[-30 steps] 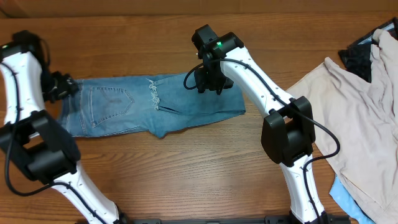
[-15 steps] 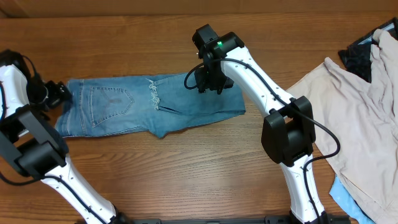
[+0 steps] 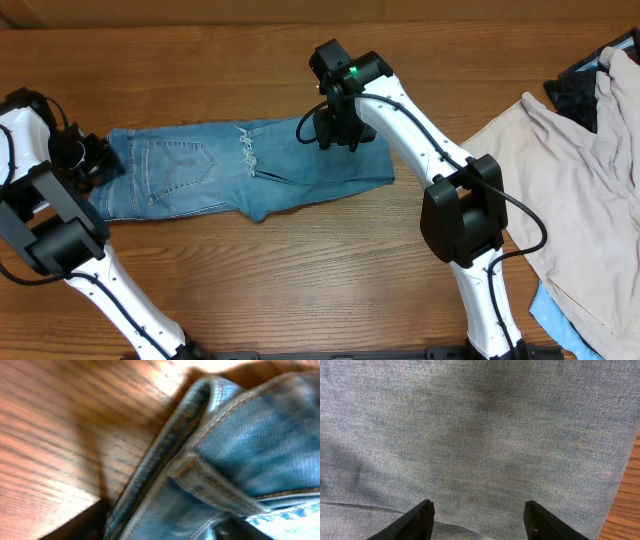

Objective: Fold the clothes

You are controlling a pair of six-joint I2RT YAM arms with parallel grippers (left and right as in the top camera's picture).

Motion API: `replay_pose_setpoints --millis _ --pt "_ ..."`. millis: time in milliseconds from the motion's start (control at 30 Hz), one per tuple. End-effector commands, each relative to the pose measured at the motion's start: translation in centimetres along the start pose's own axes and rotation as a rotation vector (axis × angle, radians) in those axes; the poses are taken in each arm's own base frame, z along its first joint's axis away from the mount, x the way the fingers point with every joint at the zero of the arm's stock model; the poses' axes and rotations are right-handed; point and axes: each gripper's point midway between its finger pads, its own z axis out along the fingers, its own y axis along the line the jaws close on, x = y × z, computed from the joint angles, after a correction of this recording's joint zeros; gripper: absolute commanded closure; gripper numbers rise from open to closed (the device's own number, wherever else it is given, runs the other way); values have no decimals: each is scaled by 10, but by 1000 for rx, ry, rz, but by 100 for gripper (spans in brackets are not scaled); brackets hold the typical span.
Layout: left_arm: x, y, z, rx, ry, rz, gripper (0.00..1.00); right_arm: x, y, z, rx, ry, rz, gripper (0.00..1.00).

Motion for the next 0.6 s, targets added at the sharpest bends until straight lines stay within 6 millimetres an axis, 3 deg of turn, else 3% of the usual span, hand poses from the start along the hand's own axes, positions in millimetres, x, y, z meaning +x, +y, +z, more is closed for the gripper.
replay_pose_setpoints --millis 0,100,167,300,433,567 --pt "13 -1 48 31 109 14 47 -6 0 -6 -6 -24 0 39" --pt "13 -1 48 30 109 14 67 -6 0 -6 -6 -24 0 39" --pt "13 -1 48 31 109 14 71 -6 0 -6 -6 -24 0 39" --pt "13 -1 48 30 108 13 95 -6 0 -6 -5 -24 0 39" --pt "12 2 38 33 103 -1 96 -6 0 -6 -5 -25 0 39" --pt "-1 11 9 39 52 -35 96 -12 -9 -7 37 -48 15 39"
